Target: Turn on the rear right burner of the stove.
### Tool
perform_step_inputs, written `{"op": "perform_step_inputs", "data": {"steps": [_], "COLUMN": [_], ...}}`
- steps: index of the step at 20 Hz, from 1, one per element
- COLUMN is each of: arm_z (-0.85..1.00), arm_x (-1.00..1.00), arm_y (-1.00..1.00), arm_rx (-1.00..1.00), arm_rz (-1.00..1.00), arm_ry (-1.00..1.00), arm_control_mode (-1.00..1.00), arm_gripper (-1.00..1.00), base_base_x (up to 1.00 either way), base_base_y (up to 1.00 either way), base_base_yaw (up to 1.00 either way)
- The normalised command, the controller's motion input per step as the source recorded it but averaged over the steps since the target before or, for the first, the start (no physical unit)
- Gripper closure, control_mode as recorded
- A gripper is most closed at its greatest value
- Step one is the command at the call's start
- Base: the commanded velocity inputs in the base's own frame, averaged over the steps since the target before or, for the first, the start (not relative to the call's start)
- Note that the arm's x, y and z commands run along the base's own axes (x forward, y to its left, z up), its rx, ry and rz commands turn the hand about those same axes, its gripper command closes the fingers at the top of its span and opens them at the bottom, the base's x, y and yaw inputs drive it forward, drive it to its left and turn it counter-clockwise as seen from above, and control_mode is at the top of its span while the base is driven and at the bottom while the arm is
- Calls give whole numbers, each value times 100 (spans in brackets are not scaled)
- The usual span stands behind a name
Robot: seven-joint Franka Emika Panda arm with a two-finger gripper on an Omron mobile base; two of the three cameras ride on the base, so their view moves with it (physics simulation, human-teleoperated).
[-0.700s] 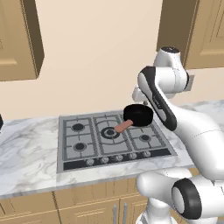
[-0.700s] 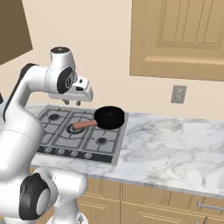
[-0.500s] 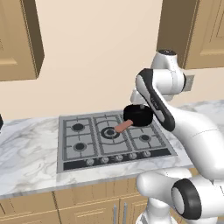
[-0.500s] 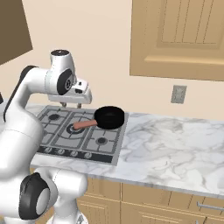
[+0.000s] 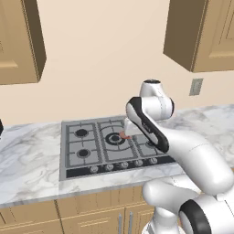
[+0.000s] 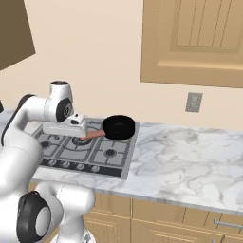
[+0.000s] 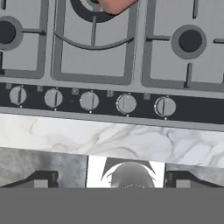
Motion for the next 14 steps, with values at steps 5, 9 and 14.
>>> {"op": "perform_step_inputs", "data": {"steps": [5,9,14], "arm_z": [-18,-3,-48], "arm_x": [-3,0,35], "arm_y": [0,0,0], "arm_rx": [0,0,-1], "arm_rz": [0,0,0], "arm_ry": [3,1,7], "arm_control_mode": [-100,-100,-100], "arm_gripper": [-100,-100,-100], "base_base_x": [0,0,0], "base_base_y": [0,0,0], "base_base_yaw": [0,0,0]}}
